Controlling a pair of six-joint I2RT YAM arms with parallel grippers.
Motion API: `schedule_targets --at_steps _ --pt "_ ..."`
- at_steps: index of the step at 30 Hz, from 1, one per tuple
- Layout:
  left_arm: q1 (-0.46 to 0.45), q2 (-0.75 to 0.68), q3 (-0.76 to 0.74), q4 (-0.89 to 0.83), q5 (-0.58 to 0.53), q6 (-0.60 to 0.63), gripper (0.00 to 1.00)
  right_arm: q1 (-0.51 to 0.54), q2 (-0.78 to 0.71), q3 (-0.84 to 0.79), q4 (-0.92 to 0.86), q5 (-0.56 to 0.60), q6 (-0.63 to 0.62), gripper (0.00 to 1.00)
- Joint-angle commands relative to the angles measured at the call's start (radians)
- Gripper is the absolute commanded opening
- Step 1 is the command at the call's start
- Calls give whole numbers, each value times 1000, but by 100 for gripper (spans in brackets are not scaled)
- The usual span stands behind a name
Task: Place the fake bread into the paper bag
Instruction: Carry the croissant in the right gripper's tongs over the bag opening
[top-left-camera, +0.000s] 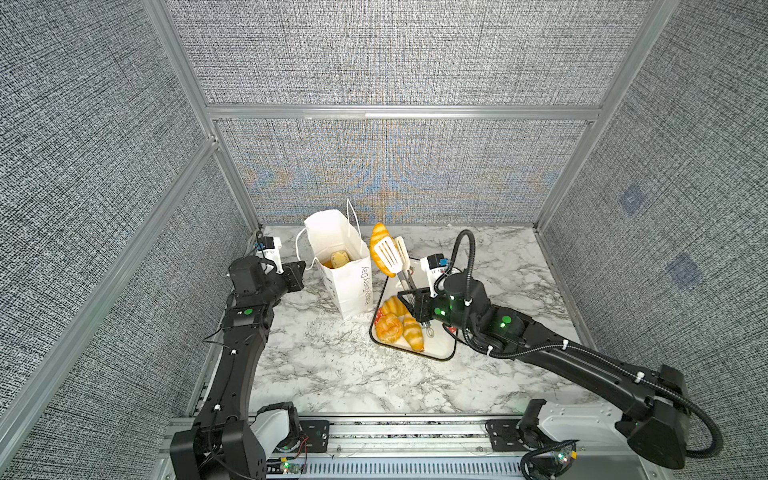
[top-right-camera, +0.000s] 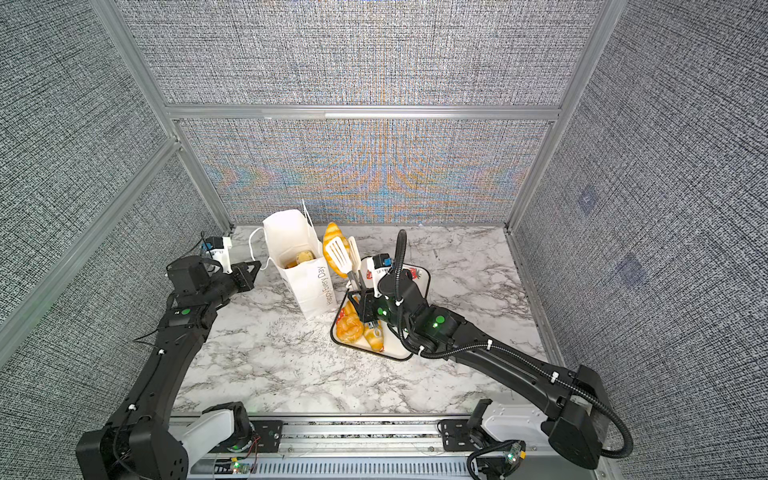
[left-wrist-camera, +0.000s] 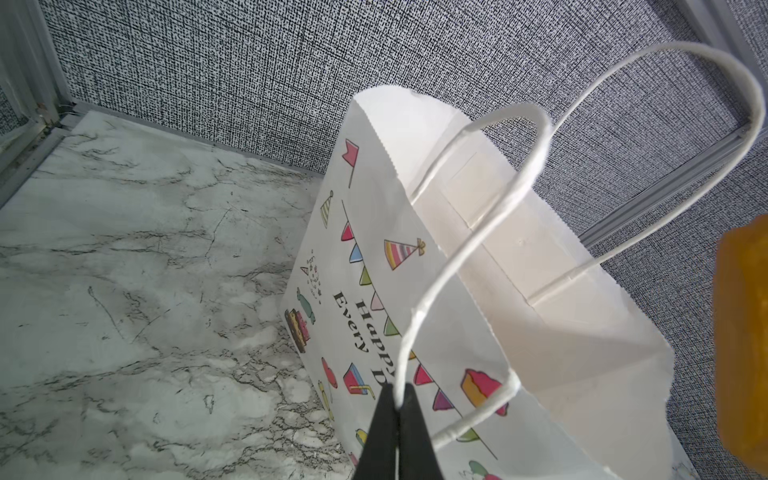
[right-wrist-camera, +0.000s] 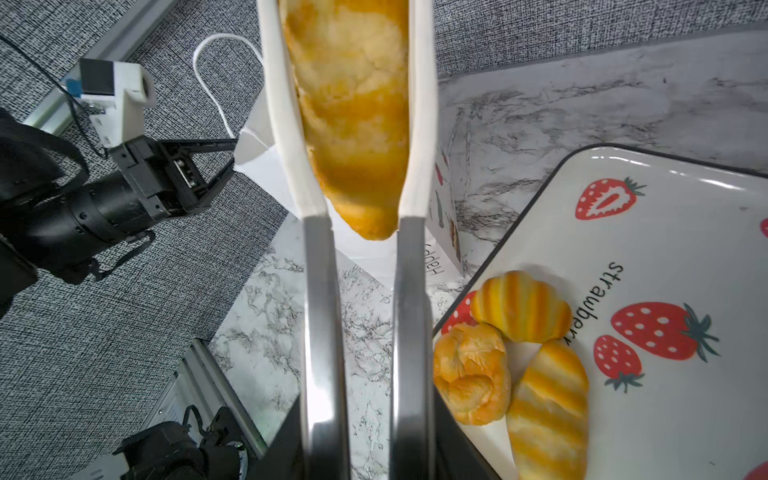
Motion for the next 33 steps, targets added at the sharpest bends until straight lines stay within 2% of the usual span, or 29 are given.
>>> schedule_targets --at_steps 1,22,33 --pt "0 2 -1 15 -4 6 0 2 20 42 80 -20 -20 32" --pt "0 3 0 14 -5 6 0 8 200 282 111 -106 -56 32" --pt "0 -1 -2 14 -4 6 0 8 278 355 118 -140 -52 32"
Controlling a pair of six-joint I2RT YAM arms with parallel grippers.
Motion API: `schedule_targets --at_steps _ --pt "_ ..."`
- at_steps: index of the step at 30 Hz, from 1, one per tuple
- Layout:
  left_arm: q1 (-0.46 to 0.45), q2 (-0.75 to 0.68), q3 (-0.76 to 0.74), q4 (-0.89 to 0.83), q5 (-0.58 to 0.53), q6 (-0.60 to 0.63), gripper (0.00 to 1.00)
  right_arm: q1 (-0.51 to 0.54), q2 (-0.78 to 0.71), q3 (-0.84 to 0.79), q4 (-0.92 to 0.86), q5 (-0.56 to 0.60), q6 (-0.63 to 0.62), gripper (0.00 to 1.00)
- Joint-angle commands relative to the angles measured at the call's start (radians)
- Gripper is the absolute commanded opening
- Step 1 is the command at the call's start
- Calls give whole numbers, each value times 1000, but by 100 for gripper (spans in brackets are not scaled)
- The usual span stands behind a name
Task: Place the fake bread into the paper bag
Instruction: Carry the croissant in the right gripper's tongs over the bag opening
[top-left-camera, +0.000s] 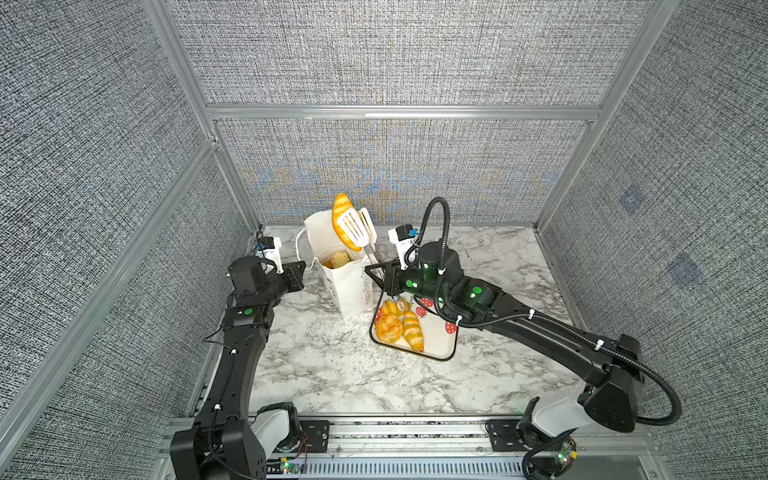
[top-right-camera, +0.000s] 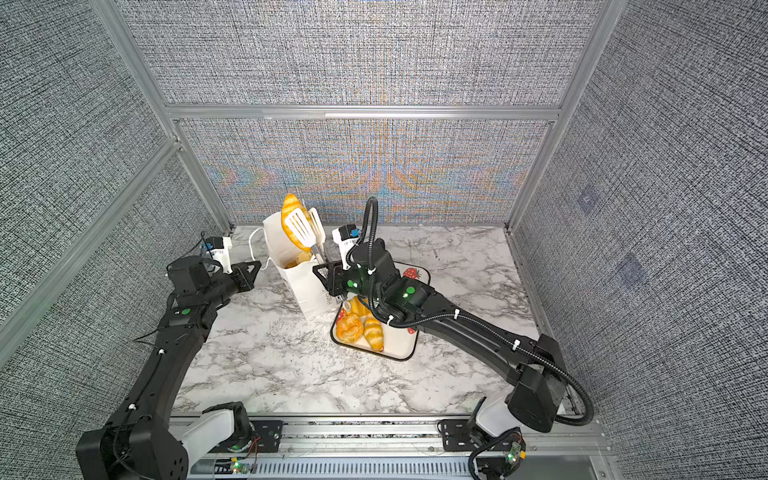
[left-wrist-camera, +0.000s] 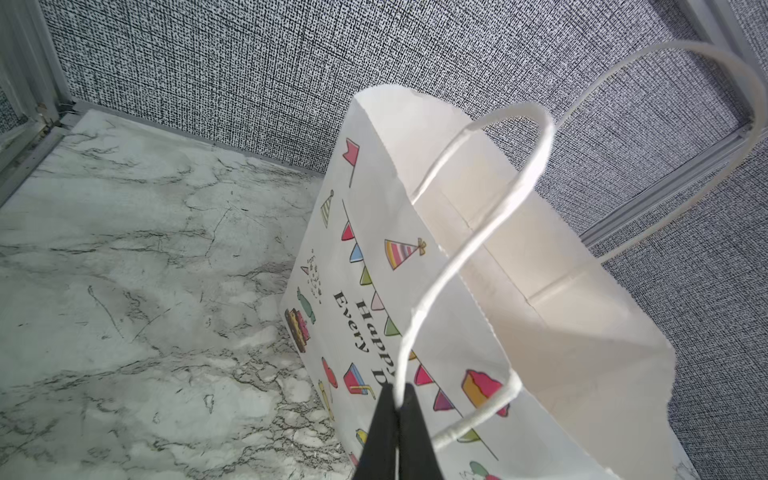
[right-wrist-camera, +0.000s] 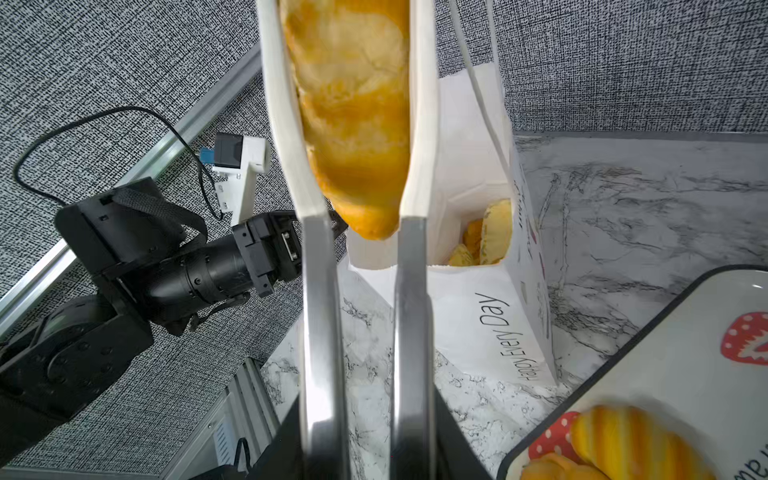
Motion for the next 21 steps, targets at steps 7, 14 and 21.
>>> schedule_targets --at_steps 7,14,21 --pt "0 -1 -2 14 -3 7 0 2 63 49 75 -41 13 32" --pt "0 0 -2 15 -2 7 0 1 108 73 83 -64 33 32" --pt "0 -3 -2 14 -4 7 0 2 145 76 82 -64 68 32"
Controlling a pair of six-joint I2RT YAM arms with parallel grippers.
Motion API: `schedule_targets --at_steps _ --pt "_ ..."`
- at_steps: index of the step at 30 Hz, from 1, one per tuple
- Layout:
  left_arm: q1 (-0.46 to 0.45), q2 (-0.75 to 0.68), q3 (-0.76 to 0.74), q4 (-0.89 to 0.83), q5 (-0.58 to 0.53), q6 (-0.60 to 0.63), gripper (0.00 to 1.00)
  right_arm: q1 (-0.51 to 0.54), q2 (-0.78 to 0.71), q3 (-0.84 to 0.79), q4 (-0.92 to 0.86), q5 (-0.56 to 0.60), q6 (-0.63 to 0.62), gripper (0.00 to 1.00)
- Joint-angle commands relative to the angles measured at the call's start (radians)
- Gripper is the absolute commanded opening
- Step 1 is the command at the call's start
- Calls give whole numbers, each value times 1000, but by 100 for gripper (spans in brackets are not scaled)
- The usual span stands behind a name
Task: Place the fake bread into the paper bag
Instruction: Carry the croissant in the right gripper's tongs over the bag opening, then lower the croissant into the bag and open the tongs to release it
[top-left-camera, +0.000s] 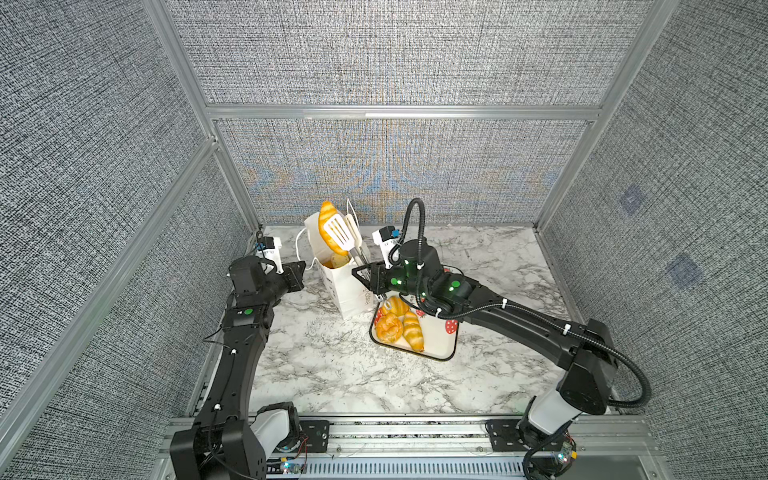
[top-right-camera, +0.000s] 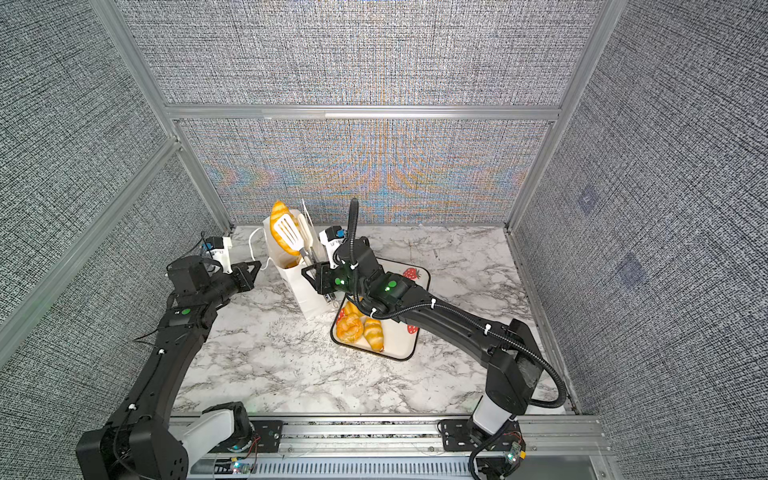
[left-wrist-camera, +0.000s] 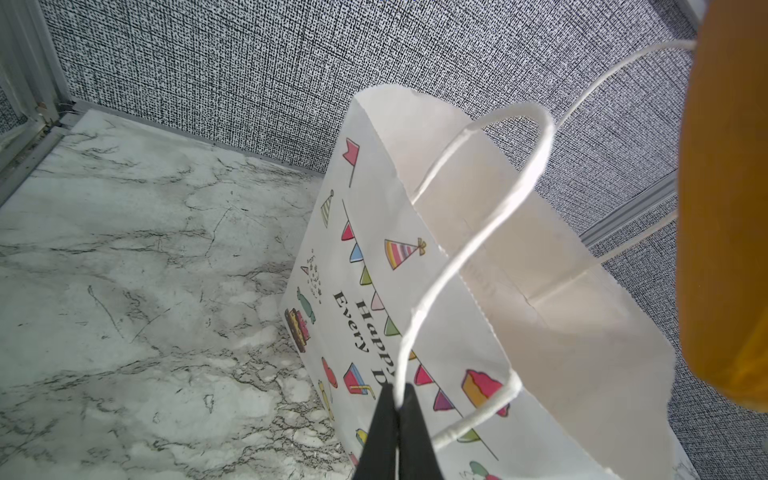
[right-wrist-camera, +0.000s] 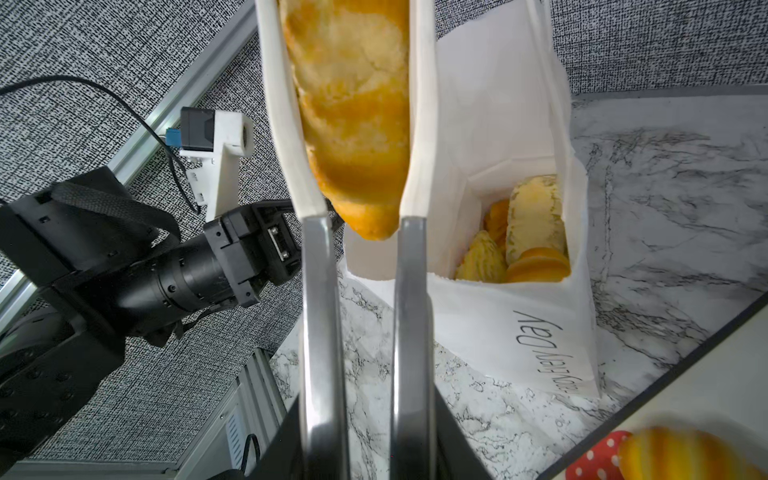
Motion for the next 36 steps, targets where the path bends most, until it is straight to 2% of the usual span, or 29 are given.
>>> schedule_targets --at_steps 1,21,36 --pt "0 -3 -2 14 -3 7 0 2 10 7 60 -7 26 33" --pt "0 -6 -3 17 -1 5 0 11 54 5 42 -23 55 38" --pt "-1 -2 -2 18 2 4 0 19 48 -7 35 -22 54 50"
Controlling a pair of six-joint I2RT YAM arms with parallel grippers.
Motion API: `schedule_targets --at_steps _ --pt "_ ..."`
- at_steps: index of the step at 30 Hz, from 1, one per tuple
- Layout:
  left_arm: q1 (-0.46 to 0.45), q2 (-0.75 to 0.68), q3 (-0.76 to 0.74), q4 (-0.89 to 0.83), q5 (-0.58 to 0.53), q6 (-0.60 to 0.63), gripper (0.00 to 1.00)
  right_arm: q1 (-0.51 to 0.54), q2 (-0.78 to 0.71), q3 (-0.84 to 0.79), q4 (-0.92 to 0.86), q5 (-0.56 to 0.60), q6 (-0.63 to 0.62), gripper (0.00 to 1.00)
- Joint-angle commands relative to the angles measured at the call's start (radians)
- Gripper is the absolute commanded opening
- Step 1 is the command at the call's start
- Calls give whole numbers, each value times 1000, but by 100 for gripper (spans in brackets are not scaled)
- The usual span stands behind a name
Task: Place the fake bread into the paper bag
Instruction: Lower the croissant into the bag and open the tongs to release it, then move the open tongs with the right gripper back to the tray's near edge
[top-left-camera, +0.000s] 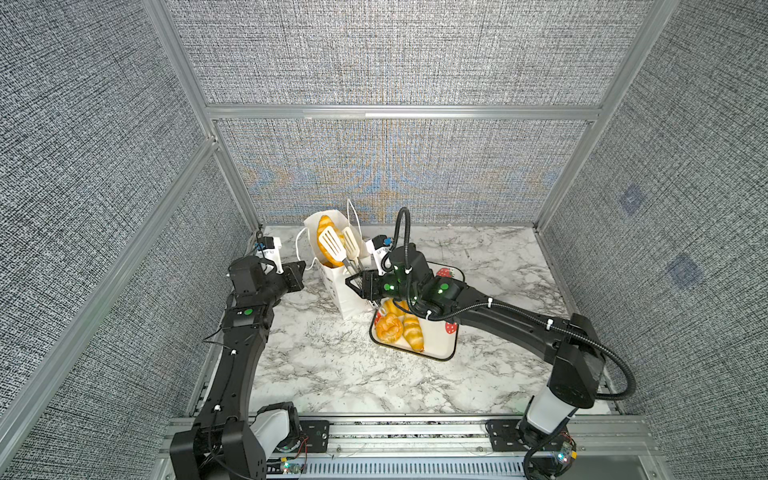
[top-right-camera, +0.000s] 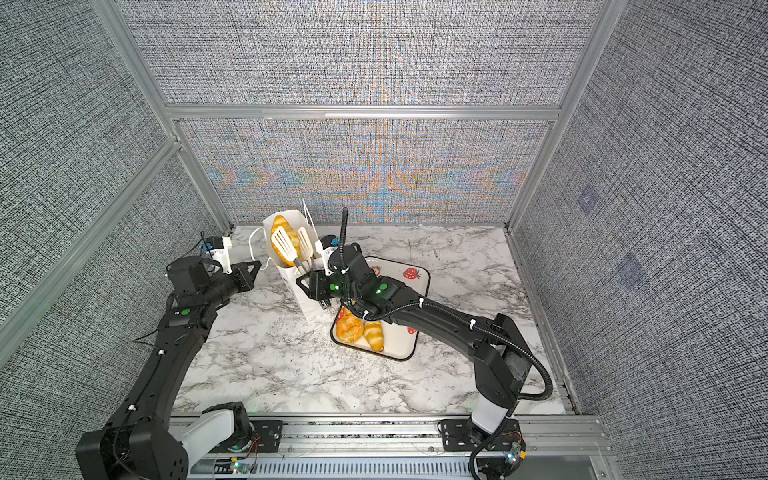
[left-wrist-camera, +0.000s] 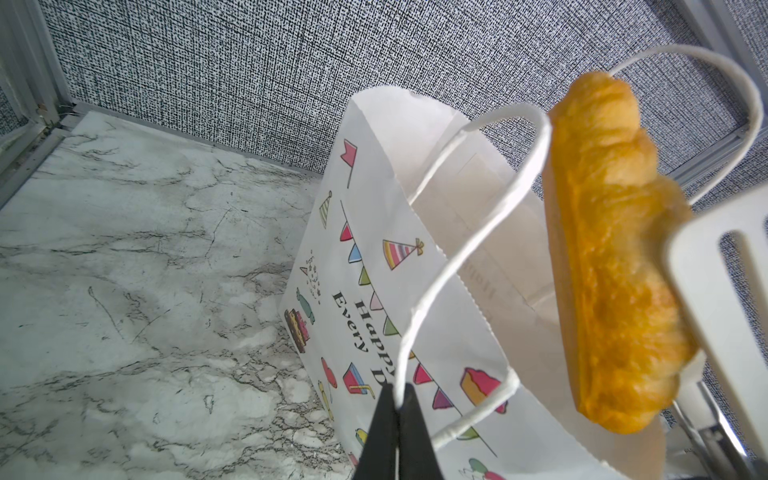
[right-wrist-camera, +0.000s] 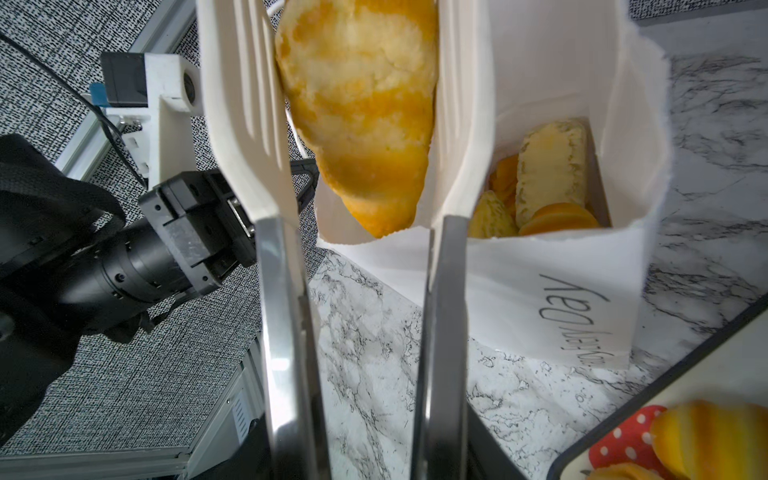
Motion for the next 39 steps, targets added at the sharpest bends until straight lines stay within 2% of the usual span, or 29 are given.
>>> schedule_targets --at_steps 1,18,39 --pt "0 2 -1 18 1 3 0 1 -7 0 36 -2 4 50" --pt "0 0 -2 16 -1 4 0 5 -41 -20 35 13 -6 51" --pt "0 -1 -2 17 -1 5 0 -1 -196 -92 -20 112 -65 51"
